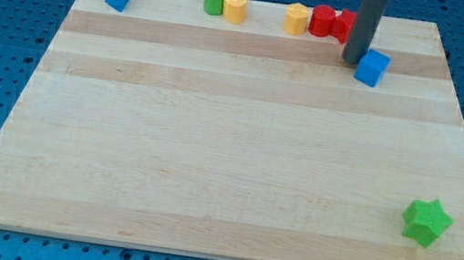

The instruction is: Slide the blue cube towards the center

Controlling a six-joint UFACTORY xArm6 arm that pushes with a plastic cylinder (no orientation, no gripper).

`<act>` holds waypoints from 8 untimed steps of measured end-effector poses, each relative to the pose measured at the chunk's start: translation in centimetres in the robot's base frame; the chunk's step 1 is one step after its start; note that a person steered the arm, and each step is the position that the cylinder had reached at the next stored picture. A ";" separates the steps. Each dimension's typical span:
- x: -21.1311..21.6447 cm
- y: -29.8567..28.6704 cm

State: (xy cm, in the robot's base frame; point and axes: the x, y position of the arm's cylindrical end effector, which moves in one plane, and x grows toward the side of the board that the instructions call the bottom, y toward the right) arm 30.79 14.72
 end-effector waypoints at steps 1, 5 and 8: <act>-0.8 0.0; 2.5 -0.4; 3.9 -5.0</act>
State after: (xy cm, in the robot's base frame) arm 34.65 9.68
